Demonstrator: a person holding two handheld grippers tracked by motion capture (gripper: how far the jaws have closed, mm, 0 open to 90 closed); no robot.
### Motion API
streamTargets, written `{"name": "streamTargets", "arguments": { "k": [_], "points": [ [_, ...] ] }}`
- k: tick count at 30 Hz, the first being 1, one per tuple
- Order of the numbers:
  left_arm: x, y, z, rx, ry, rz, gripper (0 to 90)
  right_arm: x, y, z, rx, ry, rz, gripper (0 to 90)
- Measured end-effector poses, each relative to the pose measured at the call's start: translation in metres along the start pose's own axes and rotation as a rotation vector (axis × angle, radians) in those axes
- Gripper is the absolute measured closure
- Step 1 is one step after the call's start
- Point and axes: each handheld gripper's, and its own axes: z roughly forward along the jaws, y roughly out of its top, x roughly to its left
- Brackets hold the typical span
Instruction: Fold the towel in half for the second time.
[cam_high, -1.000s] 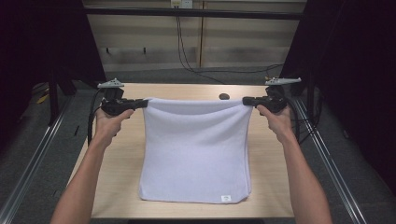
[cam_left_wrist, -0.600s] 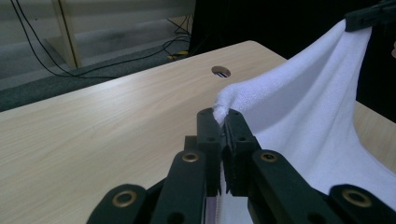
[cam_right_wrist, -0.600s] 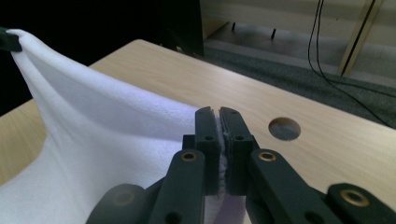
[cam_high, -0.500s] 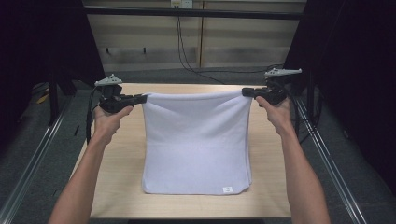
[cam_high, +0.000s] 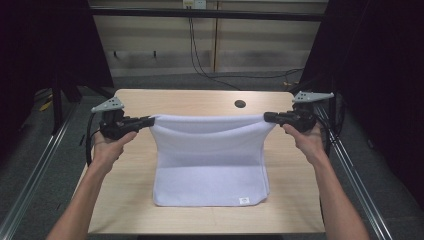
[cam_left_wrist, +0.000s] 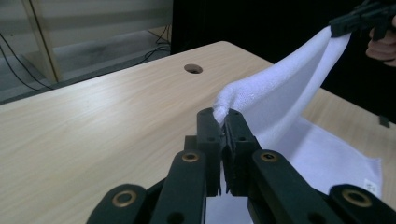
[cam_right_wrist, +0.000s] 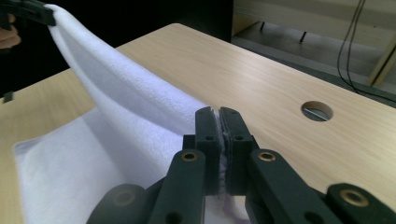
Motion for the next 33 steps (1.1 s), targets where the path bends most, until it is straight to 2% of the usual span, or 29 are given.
{"name": "streamTargets", "arguments": {
  "k": [2,3,4,6,7,8,11,12,13,15,19,21,23,24,25,26,27,29,31,32,33],
  "points": [
    [-0.005,-0.008,-0.003,0.021,0.006,0.008,86.8,0.008,-0.006,-0.004,-0.003,0.018,-0.009,87.2],
    [-0.009,-0.010,-0.004,0.037,0.018,0.027,86.7,0.014,-0.010,-0.006,-0.004,0.026,-0.017,87.2],
    [-0.011,-0.011,-0.005,0.035,0.009,0.028,86.8,0.018,-0.013,-0.008,0.000,0.037,-0.025,87.2],
    [-0.016,-0.014,-0.011,0.002,-0.029,-0.003,86.8,0.026,-0.018,-0.013,-0.009,0.045,-0.033,87.2],
    [-0.020,-0.016,-0.013,0.002,-0.030,0.006,86.8,0.028,-0.020,-0.015,-0.014,0.058,-0.028,87.2],
    [-0.023,-0.018,-0.014,0.026,-0.026,0.026,86.8,0.031,-0.023,-0.017,-0.012,0.060,-0.031,87.2],
    [-0.032,-0.031,-0.018,0.077,-0.028,0.046,86.8,0.037,-0.037,-0.020,0.022,0.065,-0.034,87.1],
    [-0.035,-0.037,-0.020,0.095,-0.011,0.070,86.7,0.039,-0.043,-0.021,0.028,0.071,-0.026,87.0],
    [-0.038,-0.047,-0.020,0.115,-0.029,0.056,86.6,0.040,-0.051,-0.021,0.035,0.083,-0.015,87.0],
    [-0.043,-0.063,-0.020,0.138,-0.033,0.051,86.6,0.045,-0.068,-0.019,0.056,0.102,0.000,87.0],
    [-0.053,-0.084,-0.023,0.165,-0.069,0.034,86.5,0.056,-0.097,-0.019,0.076,0.133,0.030,86.9],
    [-0.058,-0.092,-0.027,0.150,-0.083,0.005,86.2,0.060,-0.103,-0.022,0.098,0.135,0.029,86.7],
    [-0.064,-0.099,-0.028,0.200,-0.068,0.009,85.8,0.065,-0.109,-0.026,0.099,0.154,0.044,86.4],
    [-0.065,-0.103,-0.028,0.205,-0.075,0.008,85.4,0.067,-0.113,-0.026,0.116,0.175,0.055,85.9],
    [-0.066,-0.108,-0.029,0.216,-0.081,-0.003,85.2,0.070,-0.119,-0.025,0.144,0.167,0.039,85.0],
    [-0.068,-0.114,-0.029,0.229,-0.079,-0.011,85.2,0.073,-0.125,-0.024,0.161,0.166,0.045,84.3],
    [-0.069,-0.120,-0.028,0.242,-0.087,-0.005,85.1,0.075,-0.131,-0.023,0.176,0.187,0.059,83.4],
    [-0.072,-0.129,-0.027,0.284,-0.076,-0.005,84.0,0.081,-0.140,-0.020,0.241,0.192,0.040,79.1],
    [-0.075,-0.138,-0.028,0.306,-0.098,-0.021,83.4,0.084,-0.147,-0.021,0.271,0.219,0.052,78.4],
    [-0.077,-0.141,-0.029,0.317,-0.118,-0.031,82.2,0.087,-0.150,-0.023,0.287,0.204,0.033,78.3],
    [-0.079,-0.144,-0.029,0.336,-0.128,-0.022,80.2,0.089,-0.153,-0.024,0.295,0.209,0.031,77.8]
  ]
}}
